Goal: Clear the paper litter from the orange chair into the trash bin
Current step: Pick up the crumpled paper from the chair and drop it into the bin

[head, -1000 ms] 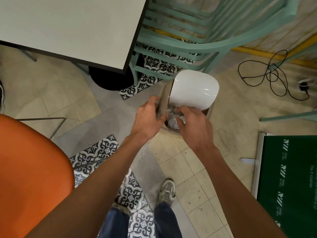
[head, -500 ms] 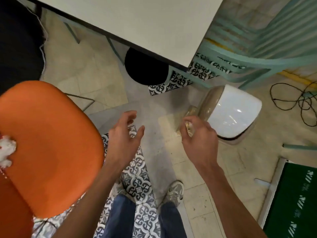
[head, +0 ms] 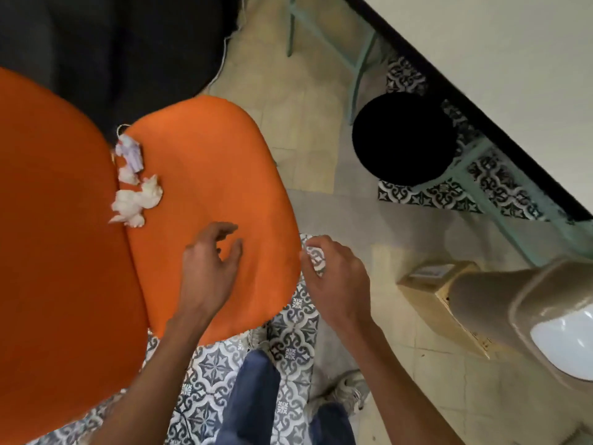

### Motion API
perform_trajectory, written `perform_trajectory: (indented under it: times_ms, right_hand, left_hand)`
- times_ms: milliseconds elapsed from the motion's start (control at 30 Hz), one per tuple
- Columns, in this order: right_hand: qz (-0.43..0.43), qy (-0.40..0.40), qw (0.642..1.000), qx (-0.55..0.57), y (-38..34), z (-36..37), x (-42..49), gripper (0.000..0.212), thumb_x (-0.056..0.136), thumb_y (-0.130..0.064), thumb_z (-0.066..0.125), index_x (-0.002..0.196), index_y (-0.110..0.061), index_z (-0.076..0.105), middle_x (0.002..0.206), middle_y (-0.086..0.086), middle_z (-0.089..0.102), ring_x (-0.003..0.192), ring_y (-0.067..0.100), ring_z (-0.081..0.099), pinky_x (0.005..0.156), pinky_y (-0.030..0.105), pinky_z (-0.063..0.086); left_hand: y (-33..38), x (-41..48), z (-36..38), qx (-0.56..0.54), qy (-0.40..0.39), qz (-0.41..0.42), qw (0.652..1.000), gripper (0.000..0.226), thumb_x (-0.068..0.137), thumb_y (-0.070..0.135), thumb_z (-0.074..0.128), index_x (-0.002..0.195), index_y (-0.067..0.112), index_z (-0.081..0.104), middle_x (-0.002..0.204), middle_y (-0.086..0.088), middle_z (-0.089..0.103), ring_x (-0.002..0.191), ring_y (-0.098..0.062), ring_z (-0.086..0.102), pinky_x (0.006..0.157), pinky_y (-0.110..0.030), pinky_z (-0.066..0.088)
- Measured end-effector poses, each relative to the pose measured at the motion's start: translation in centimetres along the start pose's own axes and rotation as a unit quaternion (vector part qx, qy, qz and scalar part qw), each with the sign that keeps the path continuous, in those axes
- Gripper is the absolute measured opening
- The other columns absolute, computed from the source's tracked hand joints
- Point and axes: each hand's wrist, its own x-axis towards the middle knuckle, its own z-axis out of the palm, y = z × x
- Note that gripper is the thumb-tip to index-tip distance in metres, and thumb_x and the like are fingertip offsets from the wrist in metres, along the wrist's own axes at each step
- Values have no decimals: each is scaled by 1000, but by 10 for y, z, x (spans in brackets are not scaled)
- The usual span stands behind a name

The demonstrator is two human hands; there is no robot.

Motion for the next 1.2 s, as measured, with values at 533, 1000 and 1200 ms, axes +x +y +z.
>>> perform_trajectory:
  times_ms: [533, 1000, 1200]
  right_hand:
    - [-104, -104, 989, 8, -177, 178, 162, 22, 100, -35, 67, 120, -26, 67, 111, 4, 73, 103, 28, 67, 83, 42, 56]
    - [-146, -164, 975, -21, -224, 282, 245, 29, 101, -31, 69, 127, -21, 63, 121, 4, 69, 107, 31, 67, 83, 42, 56]
    - [-114, -192, 974, -43, -197, 276, 225, 29, 102, -35, 66, 130, -30, 60, 122, -2, 68, 108, 26, 66, 83, 42, 56]
  left_hand:
    - [-154, 192, -90, 24, 89, -188, 978, 28, 102, 17, 66, 129, 14, 64, 128, -8, 71, 115, -29, 68, 90, -30, 49]
    - [-255, 301, -61, 93, -21, -223, 970, 74, 98, 29, 72, 161, 20, 33, 156, -21, 43, 141, -43, 45, 112, -50, 43]
    - [-269, 304, -43, 102, 14, -207, 973, 44, 104, 26, 64, 147, 27, 57, 152, -18, 46, 137, -41, 45, 114, -51, 44]
